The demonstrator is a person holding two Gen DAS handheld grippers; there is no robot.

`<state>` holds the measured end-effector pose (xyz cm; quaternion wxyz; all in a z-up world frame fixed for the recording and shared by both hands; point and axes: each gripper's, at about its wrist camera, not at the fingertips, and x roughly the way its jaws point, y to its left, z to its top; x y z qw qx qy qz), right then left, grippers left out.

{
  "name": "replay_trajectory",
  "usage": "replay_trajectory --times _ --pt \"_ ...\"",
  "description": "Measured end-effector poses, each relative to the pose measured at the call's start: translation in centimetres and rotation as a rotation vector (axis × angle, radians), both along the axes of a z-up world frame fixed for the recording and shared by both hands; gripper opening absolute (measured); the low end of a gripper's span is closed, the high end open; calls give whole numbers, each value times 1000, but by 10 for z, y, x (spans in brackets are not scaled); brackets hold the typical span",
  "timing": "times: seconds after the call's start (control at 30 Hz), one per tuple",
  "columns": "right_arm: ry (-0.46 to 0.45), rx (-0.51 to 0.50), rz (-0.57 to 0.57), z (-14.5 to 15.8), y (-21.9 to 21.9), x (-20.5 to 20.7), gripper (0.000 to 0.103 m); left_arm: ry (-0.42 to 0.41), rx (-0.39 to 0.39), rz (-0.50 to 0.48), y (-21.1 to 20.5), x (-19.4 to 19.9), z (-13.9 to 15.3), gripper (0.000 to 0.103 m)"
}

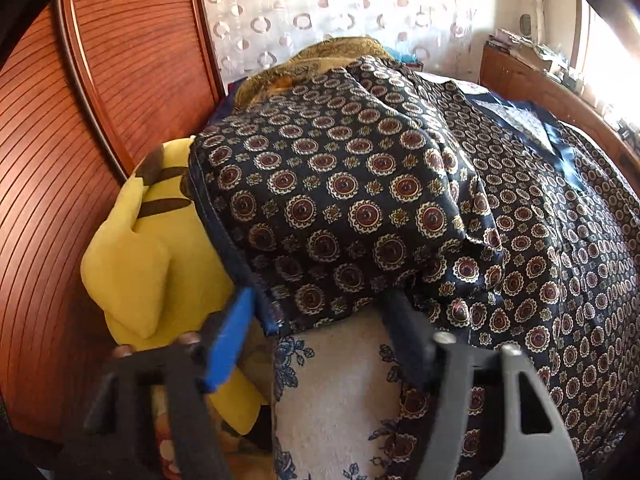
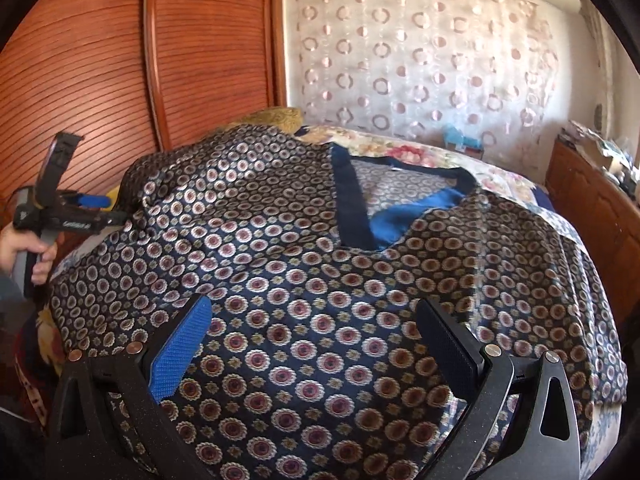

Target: Fold small clothes

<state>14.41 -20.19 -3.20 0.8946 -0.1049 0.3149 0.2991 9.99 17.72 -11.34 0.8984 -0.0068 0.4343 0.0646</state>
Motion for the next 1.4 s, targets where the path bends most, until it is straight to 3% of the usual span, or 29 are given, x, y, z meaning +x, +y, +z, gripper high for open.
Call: replay_trajectory --times 0.07,0.2,0.3,0.33,0.43,0.6,0.77,1.07,1.4 --pt "3 -7 5 -2 3 0 103 -7 2 -7 0 1 -1 54" --pt "7 -5 2 -5 4 0 103 -15 75 -13 -5 3 0 35" --pt "15 8 -6 -6 1 1 103 -16 79 -9 -1 4 -1 10" --pt "18 10 -8 -6 1 2 103 -25 79 -5 0 4 0 8" --pt "22 18 -13 -6 0 2 103 -89 91 16 2 -3 15 7" --pt "25 18 -15 -7 1 2 103 -248 133 30 -4 -15 63 6" --pt "31 22 -19 -7 2 2 103 -330 140 -58 -32 1 103 6" --pt "38 44 -25 -8 -1 3 103 -348 36 -259 -94 26 122 6" --pt "52 56 -27 -7 -6 5 103 -297 -31 -294 -93 2 118 9"
